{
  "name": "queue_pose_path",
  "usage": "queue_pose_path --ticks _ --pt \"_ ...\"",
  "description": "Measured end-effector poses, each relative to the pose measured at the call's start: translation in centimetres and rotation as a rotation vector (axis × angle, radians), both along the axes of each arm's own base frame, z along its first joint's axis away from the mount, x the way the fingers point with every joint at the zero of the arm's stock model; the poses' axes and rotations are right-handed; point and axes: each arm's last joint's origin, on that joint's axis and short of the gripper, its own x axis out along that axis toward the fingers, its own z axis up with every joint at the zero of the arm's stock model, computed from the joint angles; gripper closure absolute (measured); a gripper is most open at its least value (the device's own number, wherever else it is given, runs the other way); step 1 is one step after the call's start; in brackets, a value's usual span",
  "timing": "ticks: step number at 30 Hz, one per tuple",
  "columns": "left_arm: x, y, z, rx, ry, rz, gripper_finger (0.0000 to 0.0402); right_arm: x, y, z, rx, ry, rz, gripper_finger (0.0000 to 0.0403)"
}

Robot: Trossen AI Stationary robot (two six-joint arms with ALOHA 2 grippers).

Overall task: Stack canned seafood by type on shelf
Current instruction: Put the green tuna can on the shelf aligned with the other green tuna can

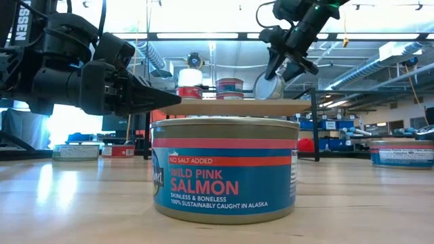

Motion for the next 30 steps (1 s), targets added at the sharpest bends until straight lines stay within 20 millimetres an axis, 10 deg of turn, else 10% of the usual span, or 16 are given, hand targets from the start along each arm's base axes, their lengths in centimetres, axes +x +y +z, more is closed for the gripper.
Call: queue_pose_path --ticks 30 --pt "0.0 0.0 0.0 -0.005 0.003 0.000 0.0394 -0.7 -2.0 0.1 0.129 -0.120 -0.072 0.0239"
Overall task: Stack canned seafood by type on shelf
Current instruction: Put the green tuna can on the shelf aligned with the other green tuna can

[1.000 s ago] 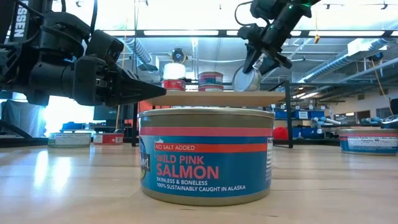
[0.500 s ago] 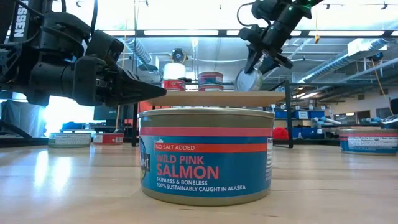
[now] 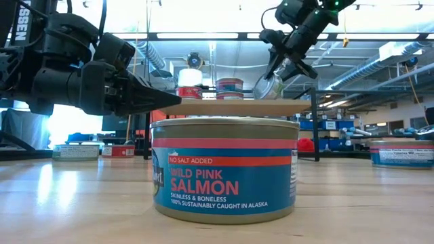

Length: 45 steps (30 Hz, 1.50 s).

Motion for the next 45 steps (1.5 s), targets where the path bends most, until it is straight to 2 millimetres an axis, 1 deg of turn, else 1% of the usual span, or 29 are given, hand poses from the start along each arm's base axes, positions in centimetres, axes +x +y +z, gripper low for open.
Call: queue_pose_path --ticks 3,11,14,22,25,28,32,35,38,41,43,45 --pt "0.0 0.0 0.0 -0.008 0.000 0.000 0.0394 -0.1 -0.2 -0.2 0.008 0.011 -0.009 0.0226" --pt "0.0 0.0 0.0 -0.014 0.003 0.001 0.0394 -0.5 -0.7 -0.5 -0.018 0.064 -0.037 0.0216" --pt "0.0 0.0 -0.1 -0.014 0.004 0.001 0.0394 -0.6 -0.7 -0.6 -0.028 0.089 -0.025 0.0202" --pt "0.0 0.0 -0.1 -0.017 0.005 0.001 0.0394 -1.0 -0.9 -0.6 -0.089 0.150 -0.052 0.0141" --pt "0.0 0.0 -0.1 -0.020 0.005 0.001 0.0394 -1.0 -0.9 -0.6 -0.098 0.157 -0.039 0.0125" --pt "0.0 0.0 -0.1 -0.024 0.005 0.001 0.0394 -1.0 -0.9 -0.6 -0.109 0.166 -0.021 0.0116" --pt "0.0 0.0 -0.1 -0.025 0.005 0.001 0.0394 -1.1 -0.8 -0.5 -0.130 0.174 0.004 0.0116" --pt "0.0 0.0 -0.1 -0.025 0.005 0.001 0.0394 -1.4 -0.6 0.0 -0.165 0.177 0.039 0.0125" --pt "0.0 0.0 -0.1 -0.021 0.005 0.001 0.0394 -1.2 0.3 0.4 -0.214 0.190 0.078 0.0151" --pt "0.0 0.0 -0.1 -0.020 0.004 0.001 0.0394 -0.5 1.3 0.4 -0.291 0.248 0.143 0.0204" --pt "0.0 0.0 0.0 -0.020 0.004 0.001 0.0394 0.2 1.8 0.1 -0.330 0.277 0.186 0.0253" --pt "0.0 0.0 0.0 -0.020 0.003 0.001 0.0394 0.7 1.9 -0.4 -0.341 0.306 0.221 0.0307"
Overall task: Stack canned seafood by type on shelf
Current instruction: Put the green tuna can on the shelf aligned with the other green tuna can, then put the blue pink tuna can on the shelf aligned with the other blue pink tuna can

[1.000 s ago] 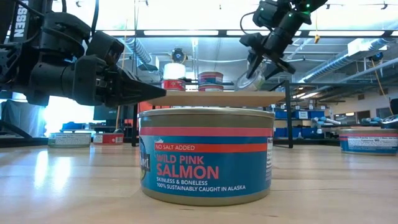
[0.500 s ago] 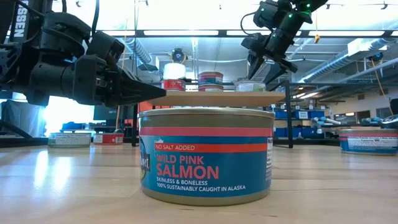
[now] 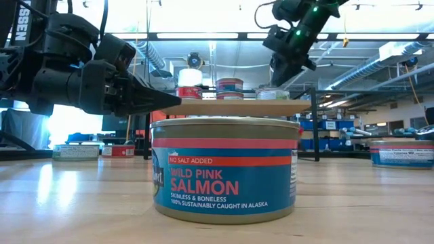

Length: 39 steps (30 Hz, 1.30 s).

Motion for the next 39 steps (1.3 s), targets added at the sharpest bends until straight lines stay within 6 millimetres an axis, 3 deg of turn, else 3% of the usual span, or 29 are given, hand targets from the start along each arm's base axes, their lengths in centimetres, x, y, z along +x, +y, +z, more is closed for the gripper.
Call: queue_pose_path --ticks 2,4,24,31,39 --pt "0.0 0.0 0.0 0.000 0.000 0.000 0.0394 0.4 -0.2 -0.5 0.003 0.022 0.008 0.0363" --pt "0.0 0.0 0.0 0.000 0.000 0.000 0.0394 0.7 -0.4 -1.2 0.007 0.051 0.017 0.0391" --pt "0.0 0.0 0.1 0.001 -0.010 0.000 0.0394 0.4 0.2 -1.0 0.018 0.069 0.031 0.0390" --pt "-0.7 0.1 0.9 0.000 -0.032 0.000 0.0394 -0.2 3.0 1.6 -0.070 -0.003 0.121 0.0387" --pt "-3.0 0.5 3.1 -0.003 -0.053 0.000 0.0394 -1.0 8.5 4.4 -0.264 -0.043 0.206 0.0396"
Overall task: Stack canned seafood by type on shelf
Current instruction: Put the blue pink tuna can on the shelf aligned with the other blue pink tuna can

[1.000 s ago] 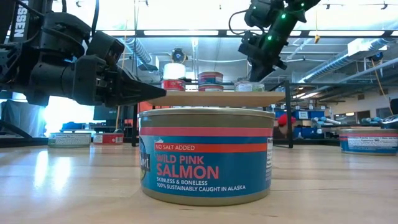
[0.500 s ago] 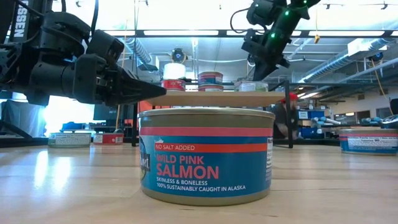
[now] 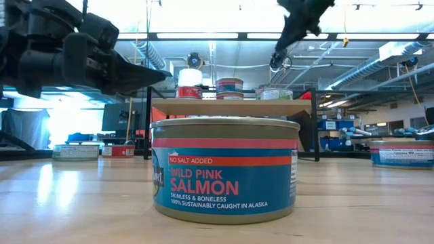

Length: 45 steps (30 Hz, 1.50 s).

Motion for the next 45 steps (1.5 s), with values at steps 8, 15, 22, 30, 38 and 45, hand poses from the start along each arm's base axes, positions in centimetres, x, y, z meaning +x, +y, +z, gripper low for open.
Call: queue_pose_path --ticks 8,15,22,30,38,45 --pt "-0.5 0.1 2.8 0.040 0.094 -0.002 0.0394 0.9 5.5 -1.6 -0.097 -0.050 0.075 0.0399" --pt "-0.6 0.5 8.0 0.062 0.365 0.035 0.0394 1.1 10.1 -6.7 -0.125 -0.149 0.111 0.0398" --pt "-1.2 0.4 13.7 0.050 0.529 -0.013 0.0394 0.0 13.7 -8.7 -0.128 -0.196 0.186 0.0397" --pt "-0.8 -1.3 13.8 -0.020 0.558 -0.138 0.0394 -0.9 16.4 -9.4 0.013 -0.196 0.340 0.0384" --pt "2.0 -4.2 10.7 -0.074 0.668 -0.195 0.0394 -2.4 16.5 -10.9 0.147 -0.098 0.225 0.0350" --pt "3.9 -5.8 9.4 -0.028 0.628 -0.237 0.0394 -5.1 14.1 -12.7 0.197 0.117 -0.092 0.0304"
